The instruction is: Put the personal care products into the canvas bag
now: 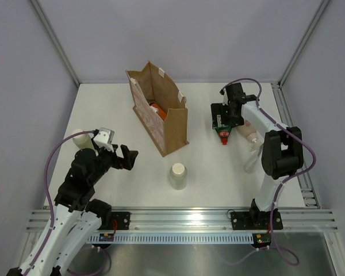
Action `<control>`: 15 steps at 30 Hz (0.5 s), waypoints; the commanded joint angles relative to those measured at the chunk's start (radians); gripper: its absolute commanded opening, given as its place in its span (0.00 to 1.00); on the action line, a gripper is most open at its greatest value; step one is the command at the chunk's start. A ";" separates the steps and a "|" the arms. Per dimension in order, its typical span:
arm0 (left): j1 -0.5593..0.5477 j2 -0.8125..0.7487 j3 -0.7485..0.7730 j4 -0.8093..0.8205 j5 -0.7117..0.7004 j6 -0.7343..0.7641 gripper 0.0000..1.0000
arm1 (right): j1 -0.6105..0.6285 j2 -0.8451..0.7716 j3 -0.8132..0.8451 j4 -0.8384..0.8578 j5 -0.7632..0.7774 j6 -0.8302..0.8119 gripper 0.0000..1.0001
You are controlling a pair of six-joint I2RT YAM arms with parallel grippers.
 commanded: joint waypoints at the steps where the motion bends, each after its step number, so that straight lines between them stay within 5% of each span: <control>1: 0.001 -0.013 -0.005 0.031 0.004 -0.010 0.99 | 0.008 0.058 0.086 -0.005 0.045 0.035 0.99; 15: 0.001 -0.006 -0.009 0.037 0.008 -0.010 0.99 | 0.011 0.290 0.270 -0.063 0.151 0.003 1.00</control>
